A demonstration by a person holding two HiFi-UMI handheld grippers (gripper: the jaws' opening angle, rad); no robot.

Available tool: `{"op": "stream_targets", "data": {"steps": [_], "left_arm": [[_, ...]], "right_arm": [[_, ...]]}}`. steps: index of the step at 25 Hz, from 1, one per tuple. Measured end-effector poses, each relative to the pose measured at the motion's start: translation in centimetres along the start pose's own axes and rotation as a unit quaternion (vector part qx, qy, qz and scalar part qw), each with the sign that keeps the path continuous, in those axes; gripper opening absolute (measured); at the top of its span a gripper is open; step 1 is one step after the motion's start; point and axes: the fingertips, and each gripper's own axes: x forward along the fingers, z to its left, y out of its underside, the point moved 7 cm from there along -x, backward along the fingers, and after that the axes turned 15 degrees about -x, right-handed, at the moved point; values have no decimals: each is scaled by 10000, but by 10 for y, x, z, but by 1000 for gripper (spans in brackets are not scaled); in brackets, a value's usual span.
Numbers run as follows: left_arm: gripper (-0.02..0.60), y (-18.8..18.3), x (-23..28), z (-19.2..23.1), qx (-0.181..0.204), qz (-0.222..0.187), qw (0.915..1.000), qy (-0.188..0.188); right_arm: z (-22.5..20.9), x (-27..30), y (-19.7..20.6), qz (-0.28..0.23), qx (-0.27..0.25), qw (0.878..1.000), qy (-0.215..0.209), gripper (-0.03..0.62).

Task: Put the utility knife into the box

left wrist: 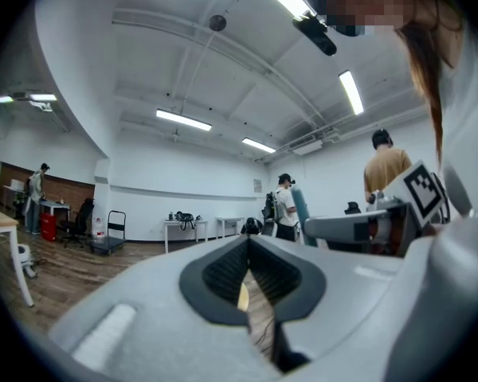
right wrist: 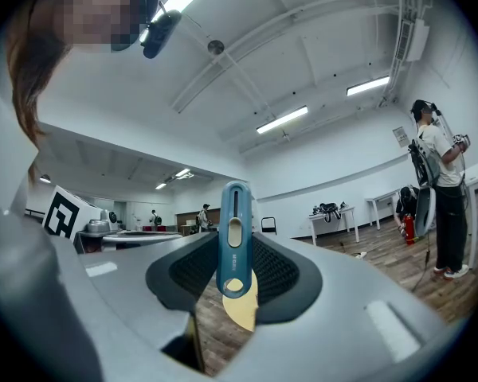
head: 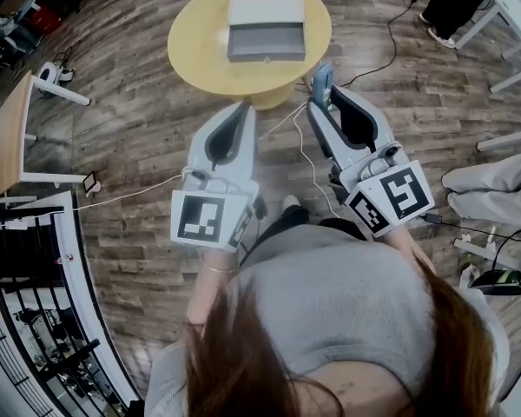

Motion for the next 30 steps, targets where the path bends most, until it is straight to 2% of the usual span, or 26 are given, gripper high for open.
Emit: {"op": "stream_targets", "data": {"steps": [9,17,30], "left_arm": [[-5,-3,17,27,-33,88,9999,94],[-5,-5,42,47,-21,84,9999,51],[-5,-20,136,118,-98,64,9998,-151]], "right_arm": [[-3,28,5,80,72,9999,46,132],[-23,59,12,76,91,9999,43,132],[-93,158,33,106,152,9997,-140,132]]}}
